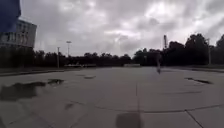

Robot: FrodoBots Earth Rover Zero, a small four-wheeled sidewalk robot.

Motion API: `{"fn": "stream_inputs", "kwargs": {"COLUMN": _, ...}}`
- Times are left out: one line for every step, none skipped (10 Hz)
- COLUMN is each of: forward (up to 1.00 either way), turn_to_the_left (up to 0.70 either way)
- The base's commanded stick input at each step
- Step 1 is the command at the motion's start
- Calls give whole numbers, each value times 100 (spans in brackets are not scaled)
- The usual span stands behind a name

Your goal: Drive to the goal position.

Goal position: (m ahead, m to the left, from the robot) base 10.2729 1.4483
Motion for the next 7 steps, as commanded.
{"fn": "stream_inputs", "kwargs": {"forward": 70, "turn_to_the_left": 0}}
{"fn": "stream_inputs", "kwargs": {"forward": 70, "turn_to_the_left": 0}}
{"fn": "stream_inputs", "kwargs": {"forward": 70, "turn_to_the_left": 0}}
{"fn": "stream_inputs", "kwargs": {"forward": 70, "turn_to_the_left": 0}}
{"fn": "stream_inputs", "kwargs": {"forward": 70, "turn_to_the_left": 0}}
{"fn": "stream_inputs", "kwargs": {"forward": 70, "turn_to_the_left": 0}}
{"fn": "stream_inputs", "kwargs": {"forward": 70, "turn_to_the_left": 0}}
